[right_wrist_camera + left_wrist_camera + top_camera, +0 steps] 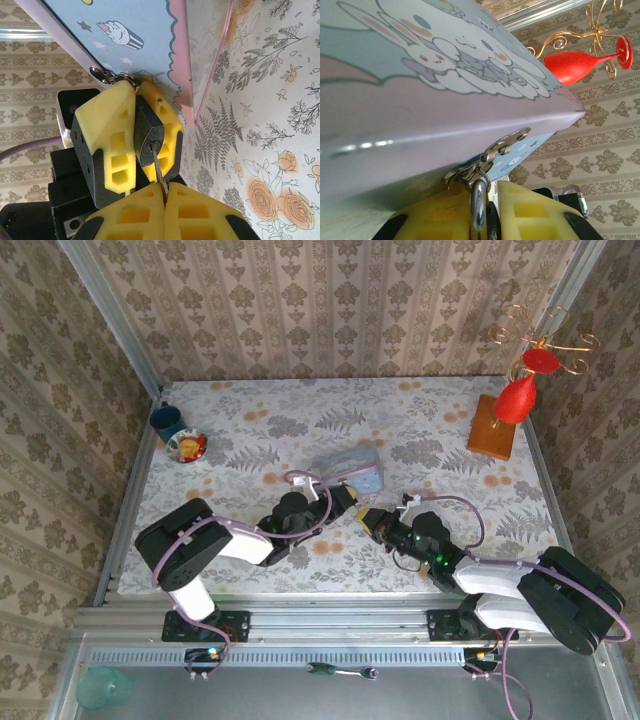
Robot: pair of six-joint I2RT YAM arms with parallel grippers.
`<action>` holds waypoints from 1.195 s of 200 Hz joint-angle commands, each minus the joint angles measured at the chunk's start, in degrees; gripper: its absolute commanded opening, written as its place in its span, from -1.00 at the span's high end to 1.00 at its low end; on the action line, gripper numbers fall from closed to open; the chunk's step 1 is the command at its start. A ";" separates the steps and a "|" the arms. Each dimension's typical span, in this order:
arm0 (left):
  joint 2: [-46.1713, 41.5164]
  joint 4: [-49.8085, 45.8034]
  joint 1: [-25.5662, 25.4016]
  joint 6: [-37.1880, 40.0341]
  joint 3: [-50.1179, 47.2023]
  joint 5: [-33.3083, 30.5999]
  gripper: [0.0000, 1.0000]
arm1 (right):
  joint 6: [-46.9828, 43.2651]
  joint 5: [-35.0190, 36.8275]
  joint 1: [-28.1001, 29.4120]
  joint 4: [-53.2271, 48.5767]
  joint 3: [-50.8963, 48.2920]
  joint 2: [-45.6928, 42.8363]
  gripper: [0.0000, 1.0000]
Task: Unlock a padlock with a key
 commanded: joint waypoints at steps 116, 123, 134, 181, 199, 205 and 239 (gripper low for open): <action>-2.32 3.03 -5.71 3.62 1.90 9.00 1.00 | -4.72 1.91 -4.15 11.13 1.96 5.03 1.00; -2.33 3.67 -5.73 3.58 1.70 8.98 1.00 | -4.11 1.21 -4.64 13.60 1.87 6.61 1.00; -2.04 5.38 -5.69 3.10 1.43 8.84 1.00 | -3.22 0.10 -4.99 16.73 2.11 9.08 1.00; -0.40 8.26 -5.77 2.14 2.04 9.66 1.00 | -2.43 -0.95 -4.75 19.99 3.14 12.55 1.00; -0.16 8.08 -5.78 2.42 1.86 9.77 1.00 | -2.87 -1.50 -4.77 17.59 4.04 11.14 1.00; -0.09 8.08 -5.79 2.42 1.86 9.77 1.00 | -2.97 -2.01 -4.77 16.46 4.57 9.13 1.00; 1.09 8.00 -5.77 2.07 2.89 10.62 1.00 | -1.50 -2.63 -4.15 17.87 5.33 9.92 1.00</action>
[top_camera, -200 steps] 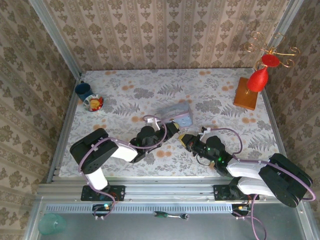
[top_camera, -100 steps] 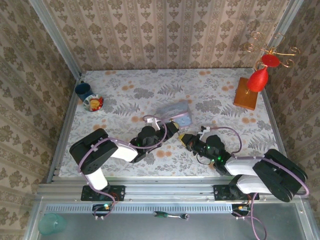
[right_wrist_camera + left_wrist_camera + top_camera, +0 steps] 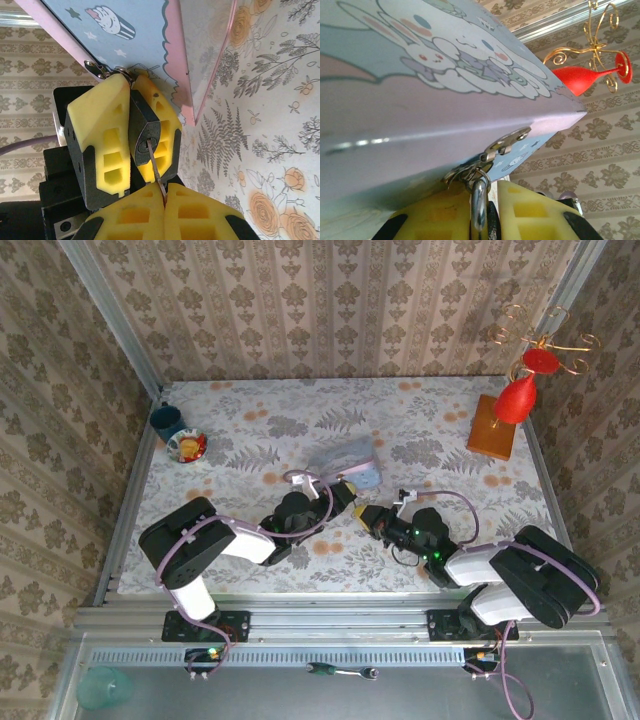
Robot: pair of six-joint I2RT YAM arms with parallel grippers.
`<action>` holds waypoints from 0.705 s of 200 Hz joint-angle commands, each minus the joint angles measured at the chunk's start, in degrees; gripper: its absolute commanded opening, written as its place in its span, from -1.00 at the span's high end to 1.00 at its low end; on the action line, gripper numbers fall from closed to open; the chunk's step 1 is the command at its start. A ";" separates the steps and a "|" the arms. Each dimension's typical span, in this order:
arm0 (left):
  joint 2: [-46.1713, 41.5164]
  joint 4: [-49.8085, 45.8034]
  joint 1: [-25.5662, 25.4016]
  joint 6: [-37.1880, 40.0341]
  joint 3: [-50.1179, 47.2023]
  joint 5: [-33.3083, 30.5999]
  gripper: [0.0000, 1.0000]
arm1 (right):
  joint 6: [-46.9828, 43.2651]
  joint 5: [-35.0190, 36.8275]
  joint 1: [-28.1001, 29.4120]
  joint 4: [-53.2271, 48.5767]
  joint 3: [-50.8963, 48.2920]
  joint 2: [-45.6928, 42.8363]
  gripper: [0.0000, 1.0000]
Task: Unlock a padlock with a key
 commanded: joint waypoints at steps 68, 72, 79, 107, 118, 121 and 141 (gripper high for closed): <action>-2.08 4.12 -5.31 2.29 1.47 14.41 1.00 | 1.09 2.74 -7.86 -0.98 0.83 -7.94 1.00; -2.09 4.19 -5.27 2.25 1.40 14.30 1.00 | 0.89 2.66 -7.93 -1.92 0.98 -8.45 1.00; -2.09 4.46 -5.22 2.20 1.30 13.95 1.00 | 0.48 2.88 -7.97 -3.83 1.10 -9.48 1.00; -2.08 5.50 -4.55 1.68 0.94 13.14 1.00 | -0.64 2.73 -7.85 -8.66 1.06 -12.44 1.00; -2.09 5.44 -3.95 1.41 0.85 12.58 1.00 | -0.90 3.50 -6.92 -9.64 0.48 -13.54 1.00; -2.09 5.43 -3.85 1.34 0.93 12.48 1.00 | -1.05 3.80 -6.51 -10.14 0.40 -13.94 1.00; -1.83 5.27 -2.98 1.40 1.66 11.99 1.00 | -2.16 6.79 -2.46 -13.48 0.15 -16.03 1.00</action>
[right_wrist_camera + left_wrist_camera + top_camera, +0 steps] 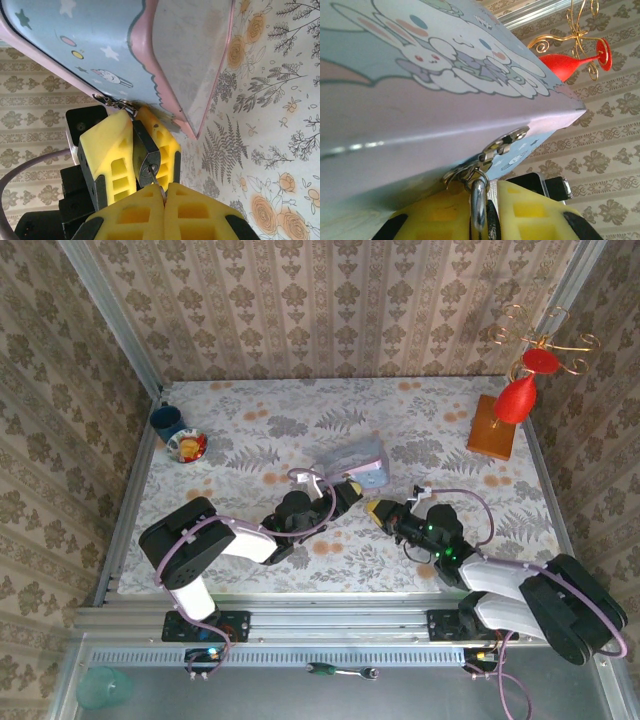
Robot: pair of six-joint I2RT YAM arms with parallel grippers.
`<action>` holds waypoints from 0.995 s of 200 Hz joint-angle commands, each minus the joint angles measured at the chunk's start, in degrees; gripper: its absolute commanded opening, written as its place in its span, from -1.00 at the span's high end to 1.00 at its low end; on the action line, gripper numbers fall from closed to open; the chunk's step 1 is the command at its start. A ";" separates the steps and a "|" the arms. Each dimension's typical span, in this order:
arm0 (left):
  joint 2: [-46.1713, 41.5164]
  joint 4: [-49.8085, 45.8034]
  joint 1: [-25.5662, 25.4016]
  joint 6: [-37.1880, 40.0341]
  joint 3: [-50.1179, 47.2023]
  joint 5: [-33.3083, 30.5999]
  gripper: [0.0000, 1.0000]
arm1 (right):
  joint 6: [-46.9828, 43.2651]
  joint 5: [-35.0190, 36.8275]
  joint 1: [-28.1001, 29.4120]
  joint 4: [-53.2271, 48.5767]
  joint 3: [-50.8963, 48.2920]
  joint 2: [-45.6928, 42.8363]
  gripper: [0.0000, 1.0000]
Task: Unlock a padlock with a key
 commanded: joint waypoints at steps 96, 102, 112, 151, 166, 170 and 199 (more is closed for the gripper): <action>-2.49 1.40 -4.05 3.26 4.32 11.85 1.00 | -0.75 8.61 6.27 6.78 3.26 2.24 1.00; -2.34 0.88 -4.34 3.60 4.98 12.84 1.00 | -0.38 7.60 6.06 8.03 3.77 2.95 1.00; -1.94 0.48 -5.32 3.75 5.64 13.34 1.00 | 0.50 6.64 6.04 9.84 4.50 3.94 1.00; -0.91 1.37 -6.80 3.63 5.83 14.14 1.00 | 1.30 5.88 5.23 11.03 5.49 4.66 1.00; -0.76 1.22 -6.83 3.63 5.61 14.35 1.00 | 1.55 5.68 4.59 10.96 5.46 4.49 1.00; -0.66 1.22 -6.83 3.66 5.57 14.47 1.00 | 1.63 5.66 4.55 10.86 5.57 4.49 1.00; 0.54 1.66 -6.86 2.95 5.86 14.88 1.00 | 1.77 5.60 5.33 10.92 6.50 4.92 1.00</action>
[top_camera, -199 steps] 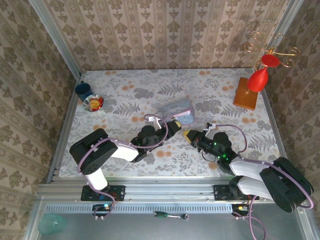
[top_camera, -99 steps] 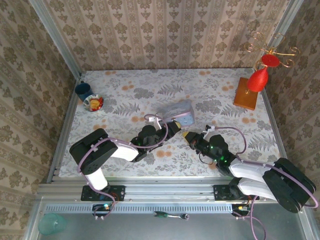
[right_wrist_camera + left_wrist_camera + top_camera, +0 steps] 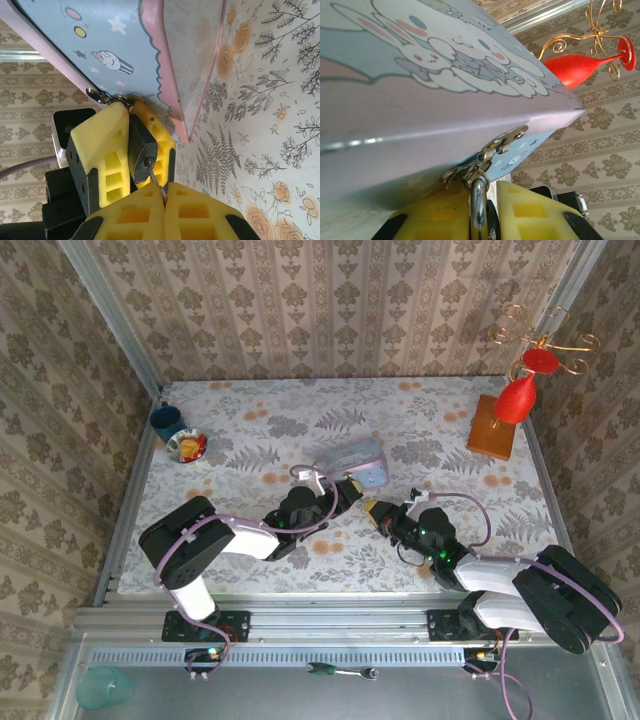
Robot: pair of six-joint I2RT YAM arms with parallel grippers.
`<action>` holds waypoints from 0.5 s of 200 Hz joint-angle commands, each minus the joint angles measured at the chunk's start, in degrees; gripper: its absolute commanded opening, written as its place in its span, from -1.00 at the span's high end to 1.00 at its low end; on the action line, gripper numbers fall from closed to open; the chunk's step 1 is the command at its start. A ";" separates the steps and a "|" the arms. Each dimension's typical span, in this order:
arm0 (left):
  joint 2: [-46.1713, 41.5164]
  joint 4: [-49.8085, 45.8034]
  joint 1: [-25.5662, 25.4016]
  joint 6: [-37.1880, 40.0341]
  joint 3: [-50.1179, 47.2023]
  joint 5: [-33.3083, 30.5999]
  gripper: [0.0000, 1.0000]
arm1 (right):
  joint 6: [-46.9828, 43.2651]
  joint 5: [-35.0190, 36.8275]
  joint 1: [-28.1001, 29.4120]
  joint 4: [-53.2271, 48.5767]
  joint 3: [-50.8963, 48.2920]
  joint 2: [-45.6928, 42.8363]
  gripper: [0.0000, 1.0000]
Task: Unlock a padlock with a key
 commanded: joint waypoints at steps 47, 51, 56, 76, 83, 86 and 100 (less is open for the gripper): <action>1.61 7.70 -7.00 1.05 3.52 15.95 1.00 | -0.20 -0.96 1.73 7.23 6.66 1.35 1.00; 1.61 7.69 -6.98 1.09 3.51 16.00 1.00 | -0.31 -0.88 1.73 7.15 6.60 1.41 1.00; 1.63 7.71 -6.98 1.05 3.53 15.96 1.00 | -0.37 -0.81 1.73 7.07 6.50 1.54 1.00; 1.25 7.70 -6.92 1.09 3.19 15.49 1.00 | -0.64 -0.13 1.50 6.86 5.76 1.49 1.00; 0.98 7.72 -6.81 1.09 2.93 15.21 1.00 | -0.81 0.21 1.10 6.31 5.26 1.21 1.00; 0.87 7.70 -6.83 1.09 2.73 15.05 1.00 | -0.94 0.37 0.90 5.96 5.08 0.98 1.00; 0.10 7.85 -6.42 1.13 1.77 14.11 1.00 | -2.13 1.03 0.03 2.72 4.38 -0.80 1.00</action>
